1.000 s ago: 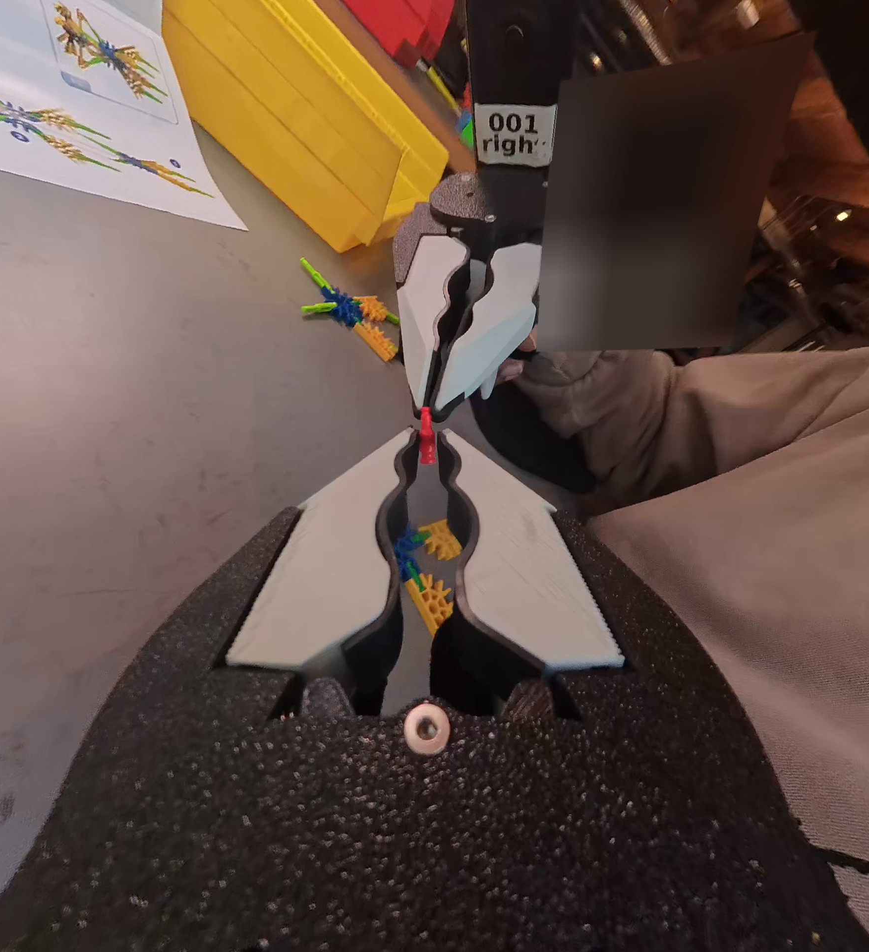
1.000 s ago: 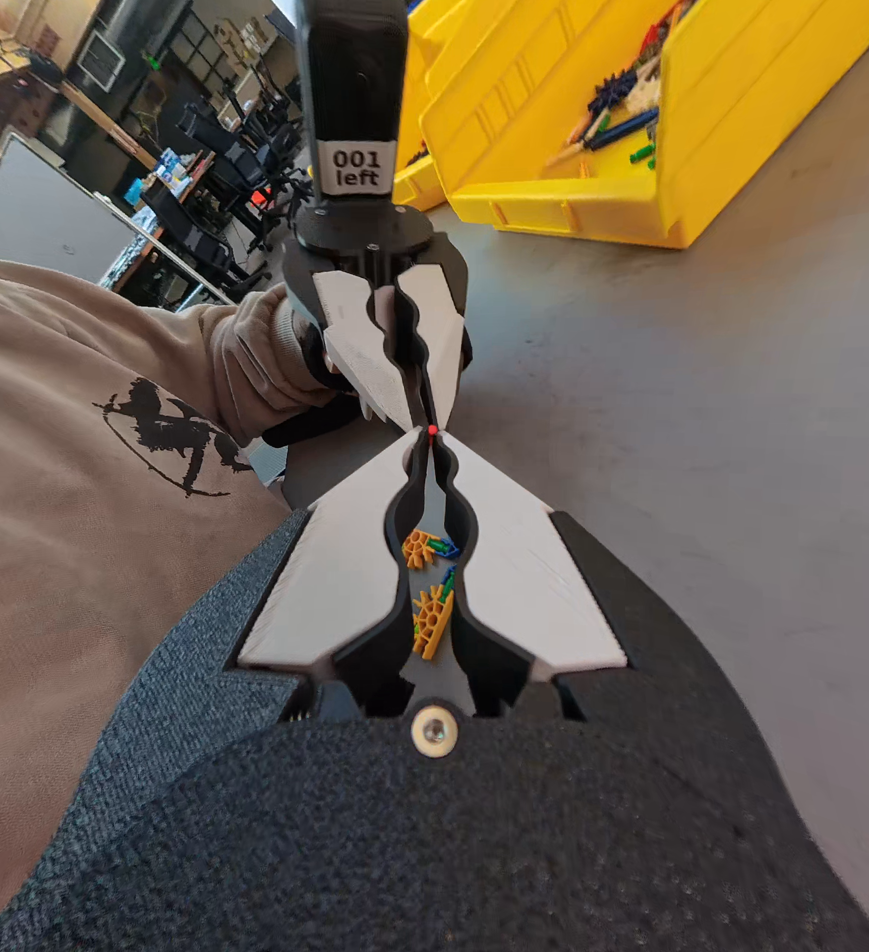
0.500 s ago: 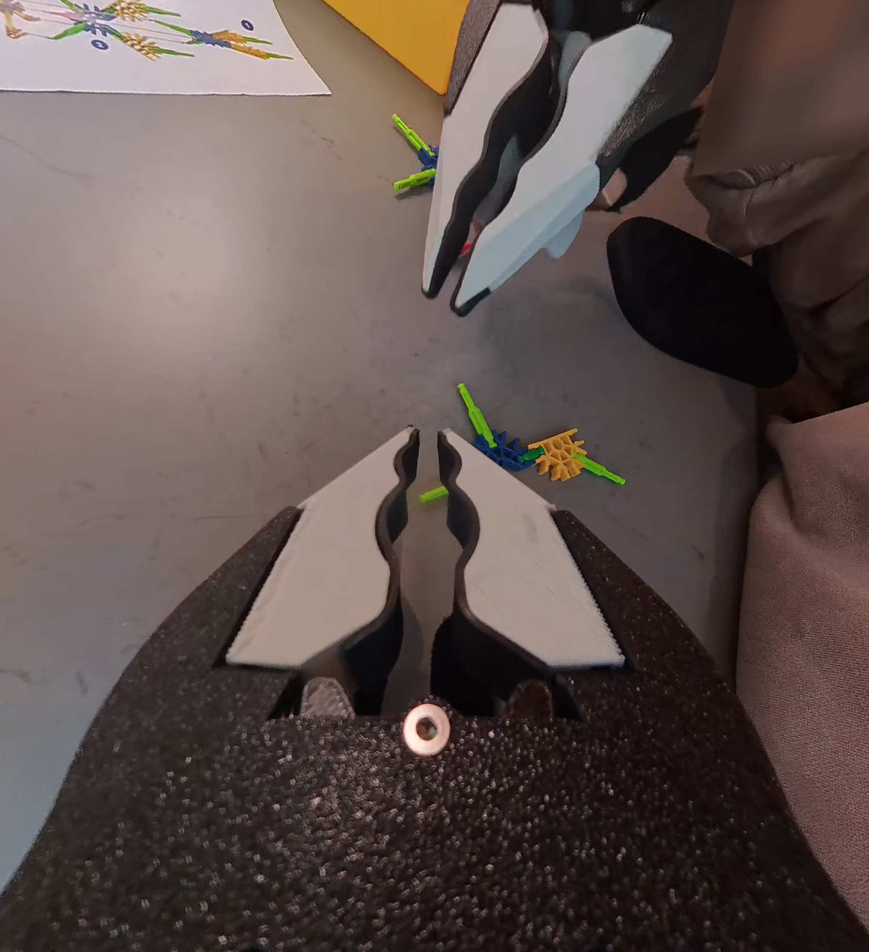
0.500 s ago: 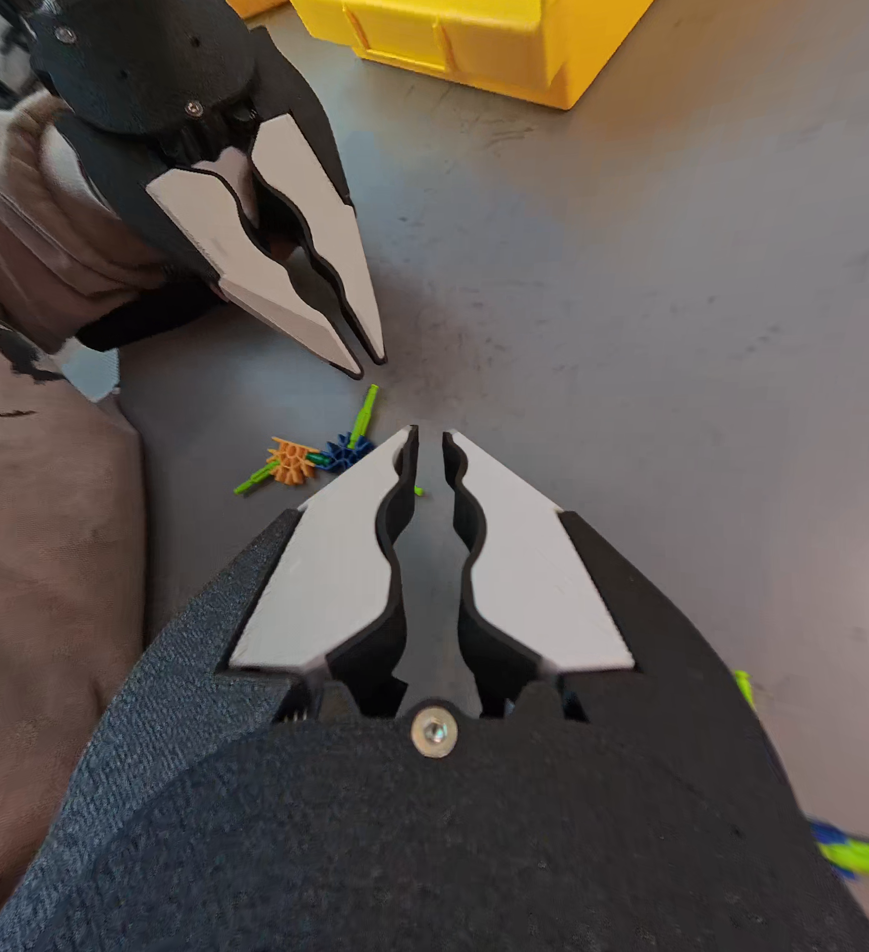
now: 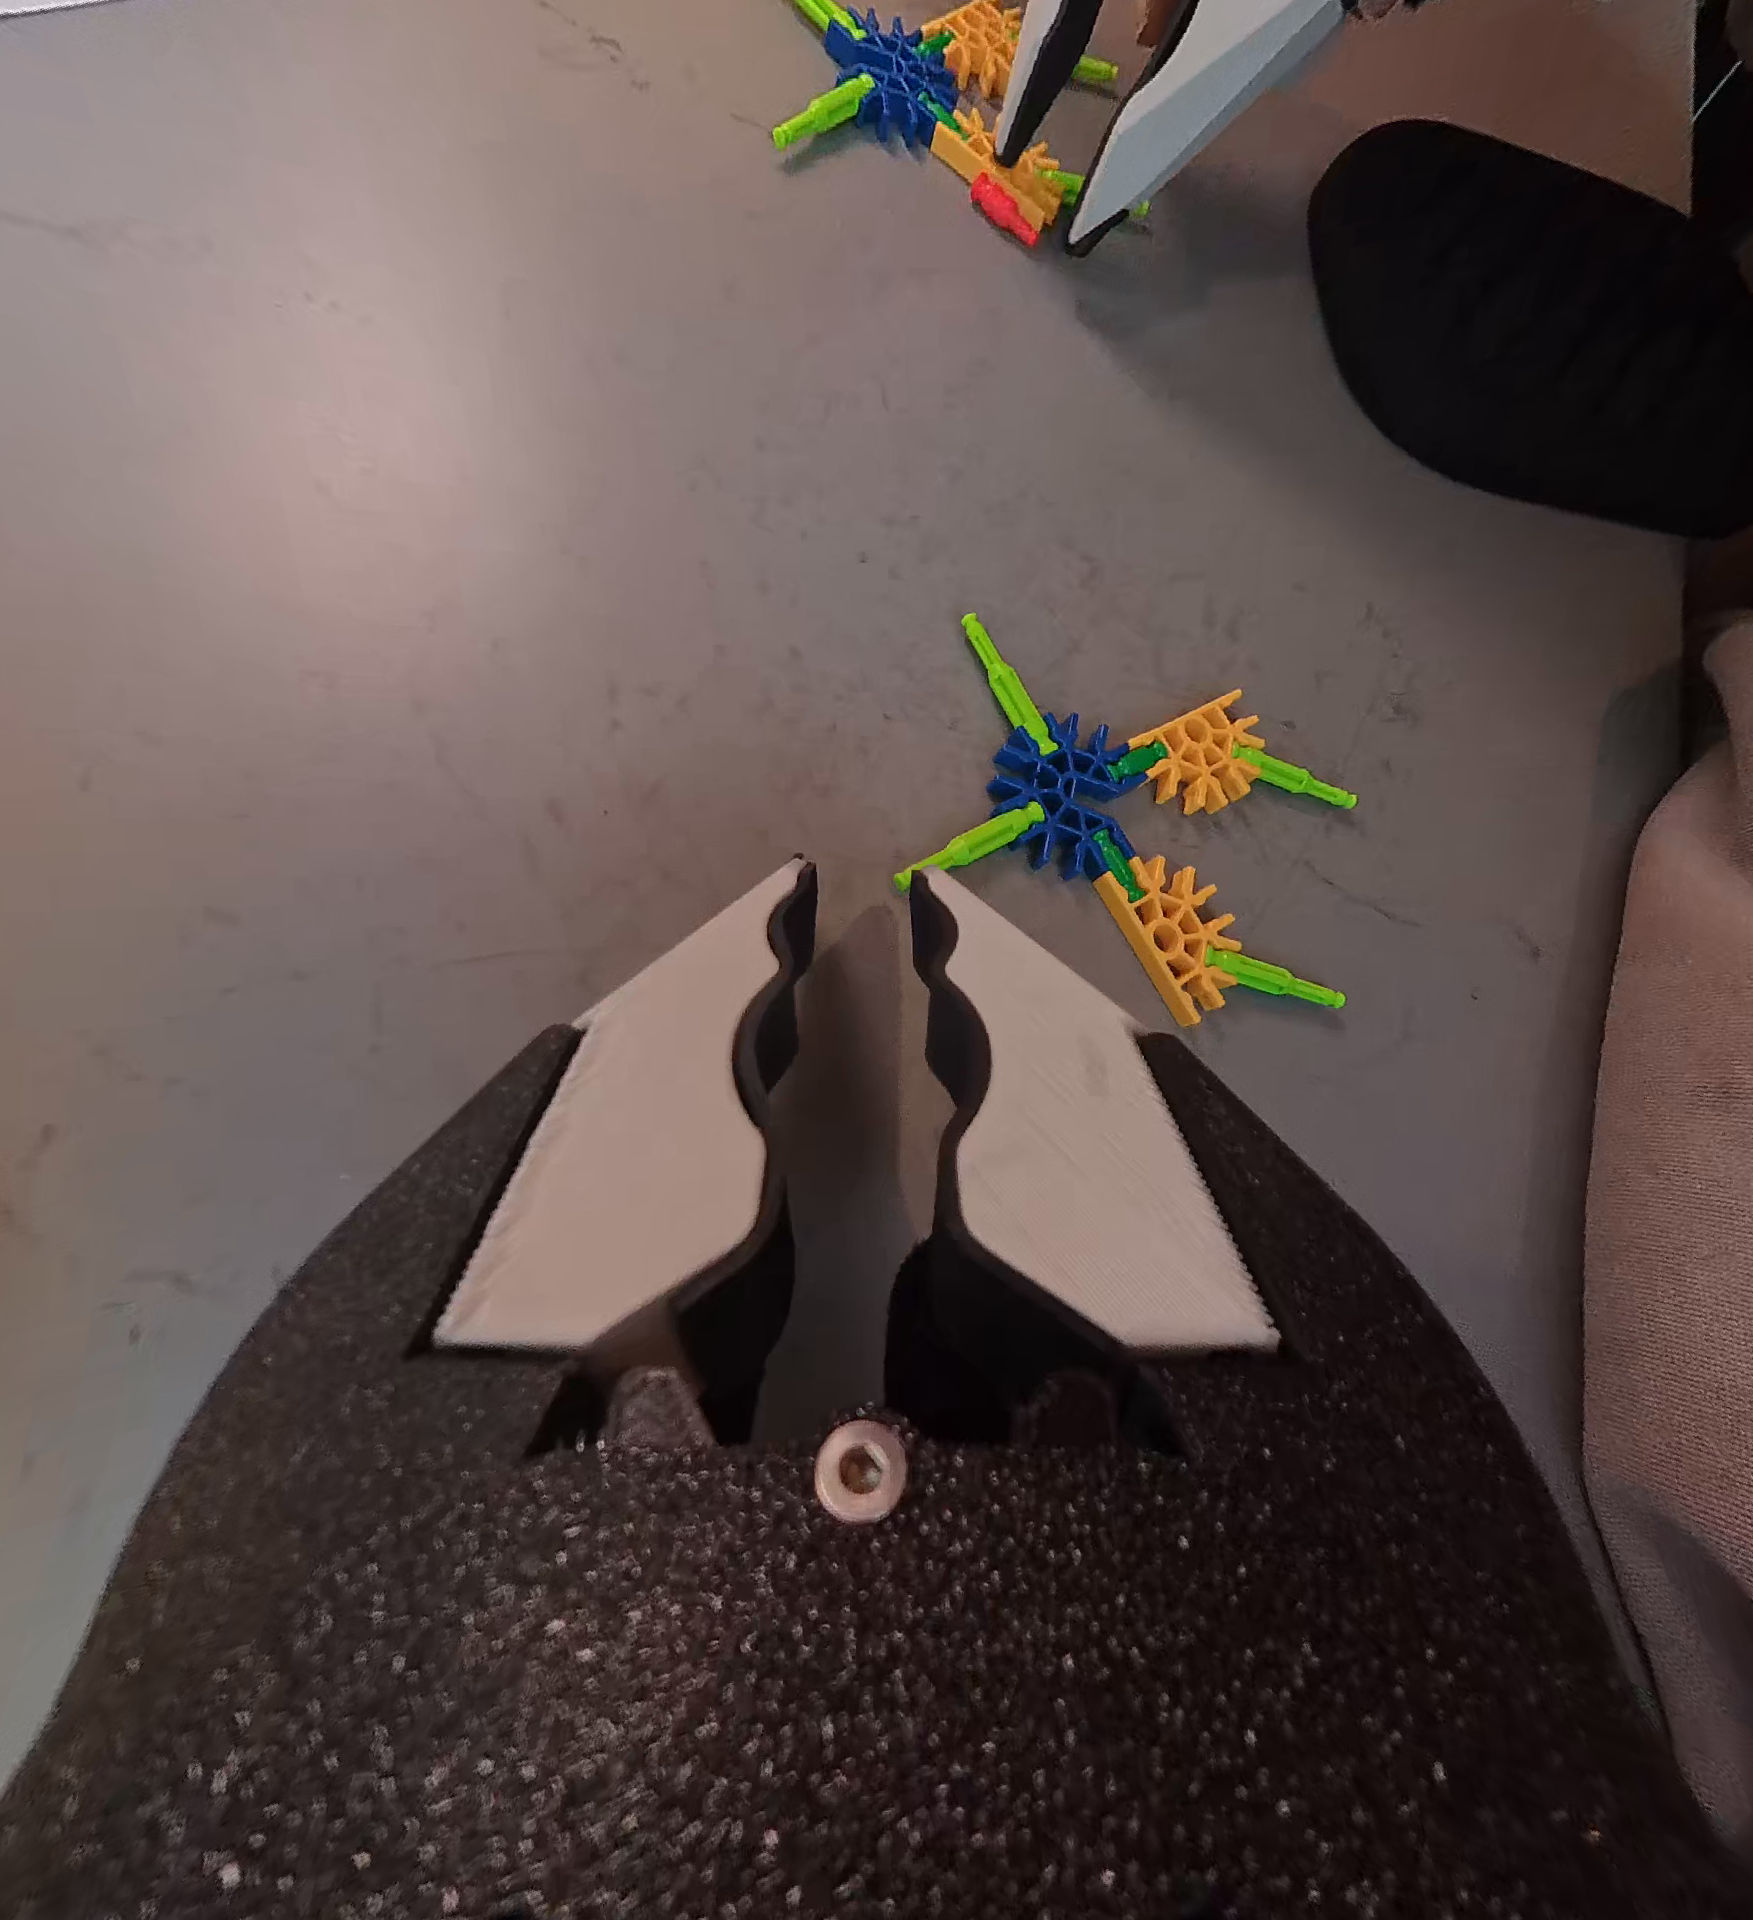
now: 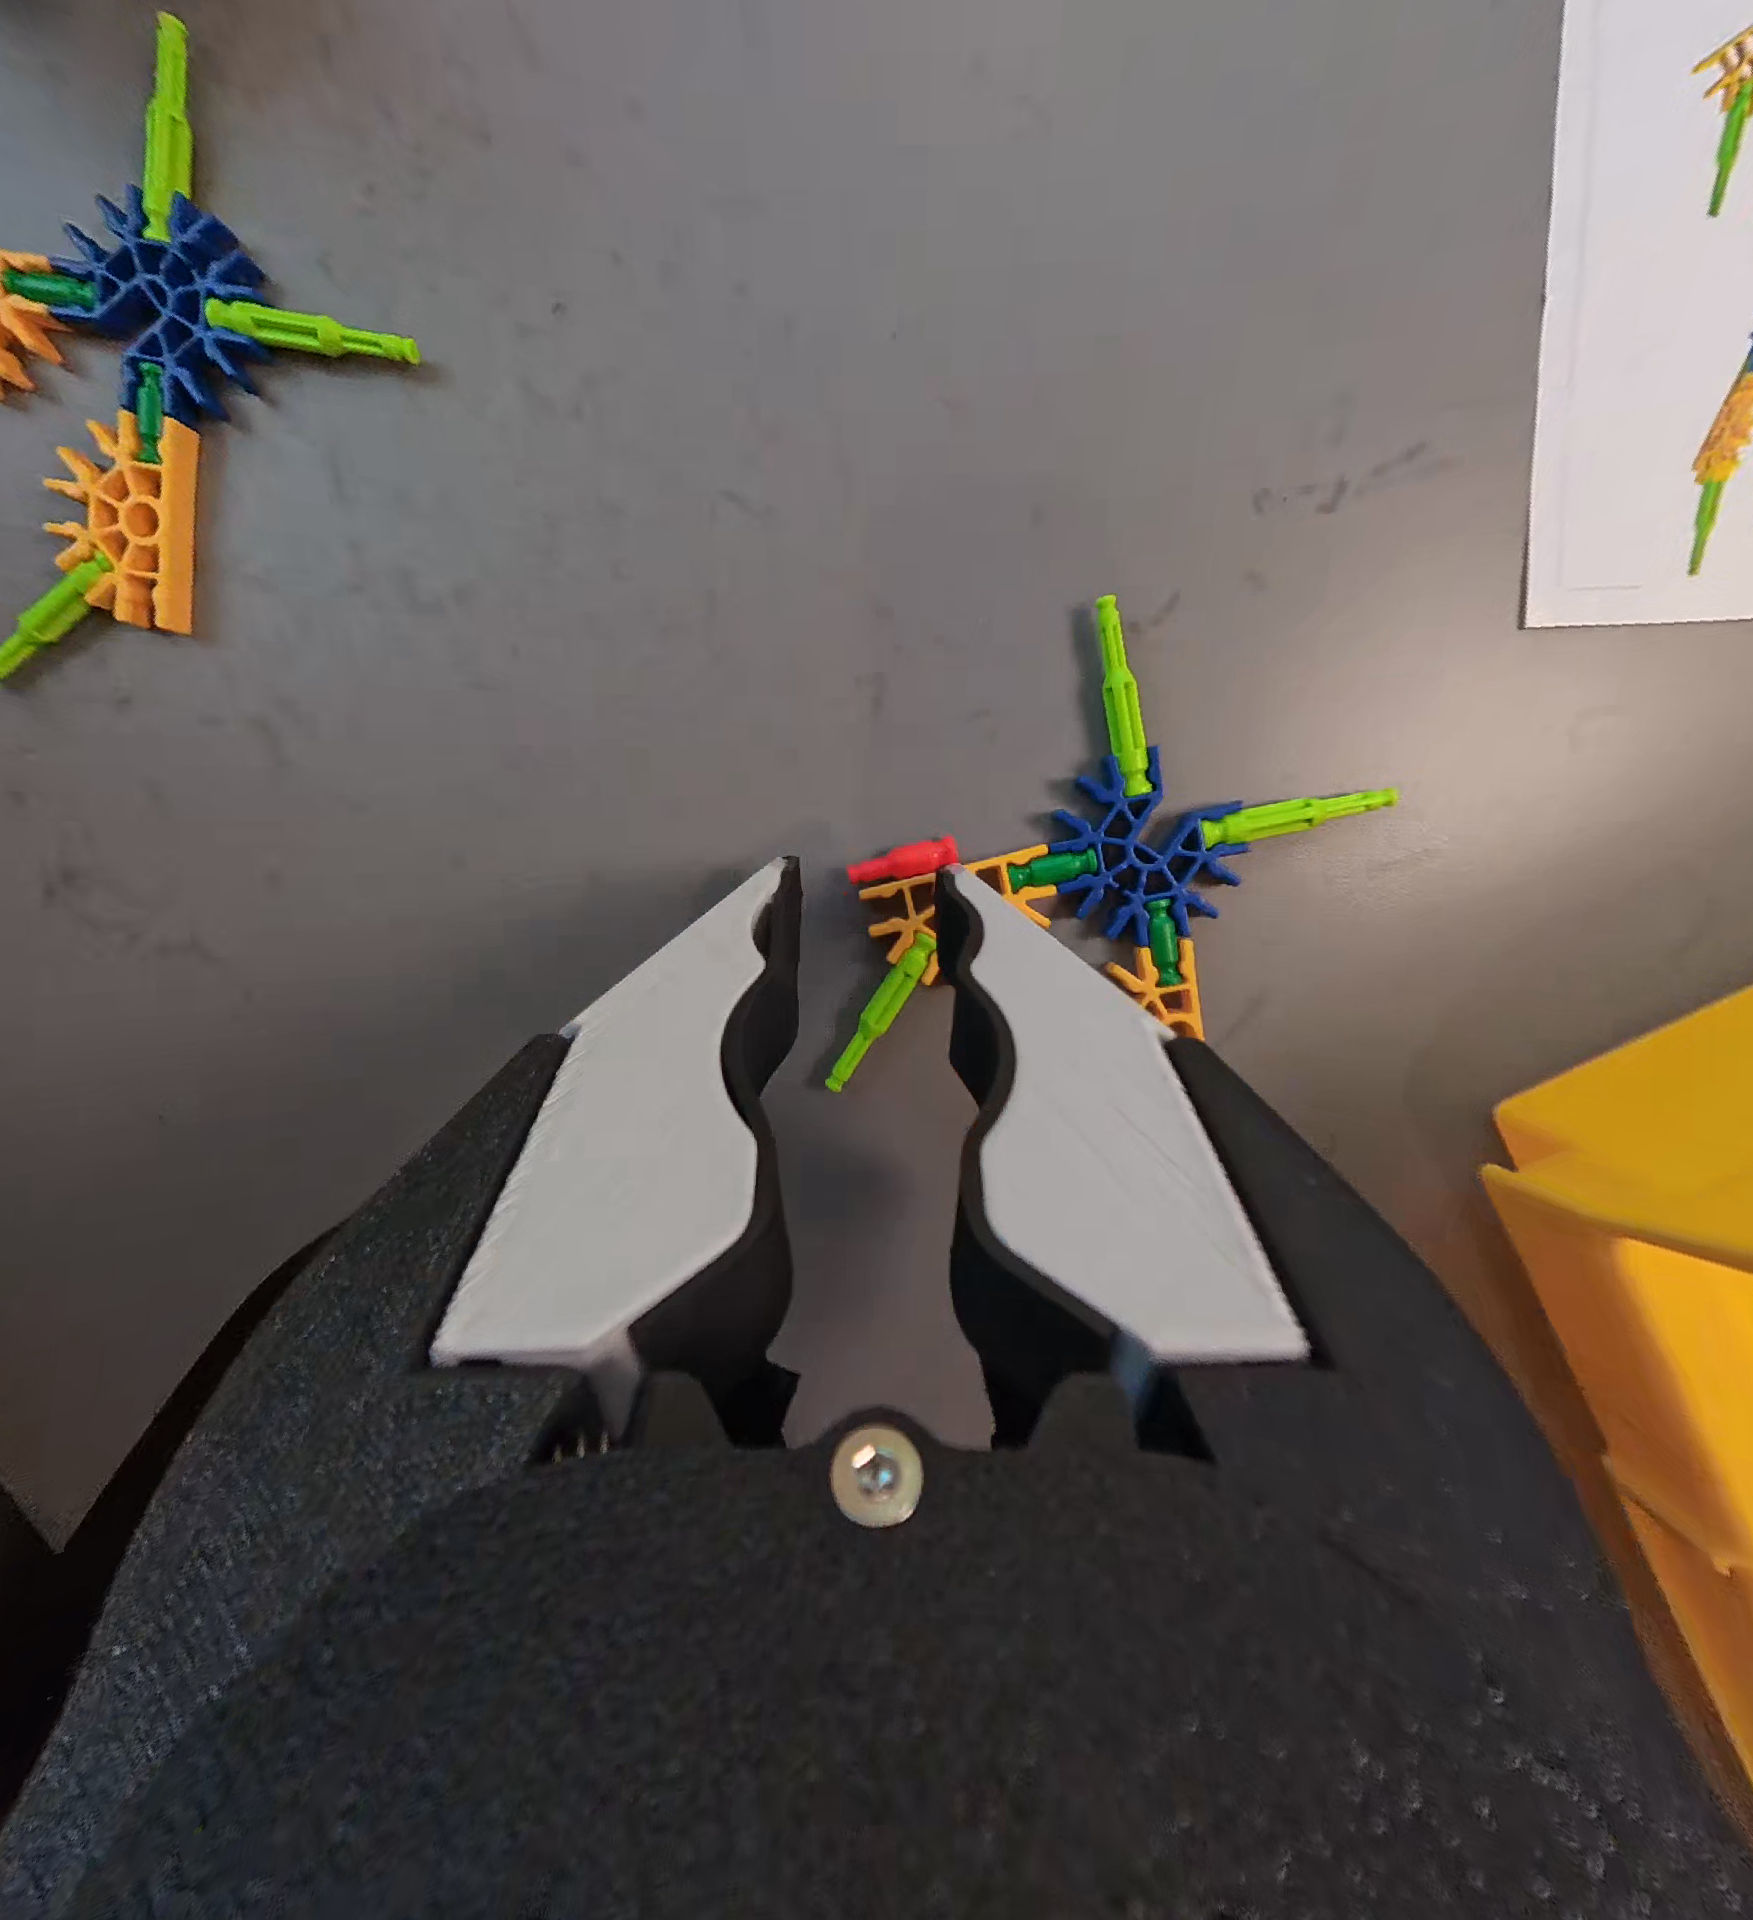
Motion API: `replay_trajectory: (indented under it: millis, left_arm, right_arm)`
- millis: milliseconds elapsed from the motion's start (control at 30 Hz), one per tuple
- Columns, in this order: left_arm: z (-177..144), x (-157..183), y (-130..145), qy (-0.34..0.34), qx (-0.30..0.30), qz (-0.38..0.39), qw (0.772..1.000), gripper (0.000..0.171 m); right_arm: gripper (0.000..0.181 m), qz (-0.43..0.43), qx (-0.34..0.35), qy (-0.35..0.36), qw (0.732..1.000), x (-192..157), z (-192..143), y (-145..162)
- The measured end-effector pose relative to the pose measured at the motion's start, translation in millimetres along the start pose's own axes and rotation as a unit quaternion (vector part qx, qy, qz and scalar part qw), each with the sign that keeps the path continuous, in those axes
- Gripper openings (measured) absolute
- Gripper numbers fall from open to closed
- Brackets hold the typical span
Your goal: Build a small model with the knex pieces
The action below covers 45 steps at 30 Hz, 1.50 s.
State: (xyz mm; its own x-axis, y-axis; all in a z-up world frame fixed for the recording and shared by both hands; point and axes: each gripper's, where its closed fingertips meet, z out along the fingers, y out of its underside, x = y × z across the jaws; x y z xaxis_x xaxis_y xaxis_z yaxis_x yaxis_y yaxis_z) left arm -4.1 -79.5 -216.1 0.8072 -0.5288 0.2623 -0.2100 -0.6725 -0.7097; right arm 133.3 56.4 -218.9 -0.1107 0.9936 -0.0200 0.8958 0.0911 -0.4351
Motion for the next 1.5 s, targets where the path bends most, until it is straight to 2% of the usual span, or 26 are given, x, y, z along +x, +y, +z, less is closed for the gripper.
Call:
replay_trajectory:
  millis: [267,533,667,767,867,1000,1067,1267,1400,1500]
  left_arm:
    - [7.5,2.1,3.4,-0.012,-0.011,0.021,1.000,0.018]
    - [7.5,1.4,2.6,-0.017,-0.009,0.027,0.999,0.018]
    - [6.2,0.9,1.0,-0.019,-0.005,0.029,0.999,0.017]
    - [5.8,0.9,0.3,-0.019,-0.003,0.028,0.999,0.017]
    - [5.8,0.5,0.4,-0.019,-0.003,0.028,0.999,0.017]
    - [5.5,1.1,-1.3,-0.020,0.002,0.030,0.999,0.017]
    - [4.8,1.9,-4.4,-0.020,0.010,0.029,0.999,0.017]
    - [1.4,18.8,-22.3,0.023,0.063,0.022,0.997,0.021]
    - [3.1,28.7,-24.6,0.021,0.064,0.058,0.996,0.022]
    - [6.5,32.8,-21.4,0.021,0.053,0.069,0.996,0.019]
  right_arm:
    - [0.020,-0.014,0.009,0.026,1.000,0.8,4.7,-5.6]
    - [0.032,0.007,0.037,0.008,0.999,-6.2,13.9,-31.5]
    - [0.026,0.060,0.036,-0.001,0.998,-3.6,26.3,-38.8]
    - [0.017,0.057,0.032,0.011,0.998,0.6,29.2,-42.7]
    - [0.001,0.019,0.022,0.006,1.000,-5.1,30.4,-43.9]
    - [0.001,-0.075,0.013,0.028,0.997,-6.9,30.8,-48.2]
    - [0.001,-0.123,0.038,0.009,0.992,-18.3,28.9,-60.0]
    - [0.001,-0.331,0.077,-0.049,0.939,-76.4,21.1,-94.1]
    - [0.001,-0.394,0.085,-0.072,0.912,-105.3,24.5,-112.5]
    - [0.001,-0.405,0.090,-0.085,0.906,-115.9,25.2,-119.6]
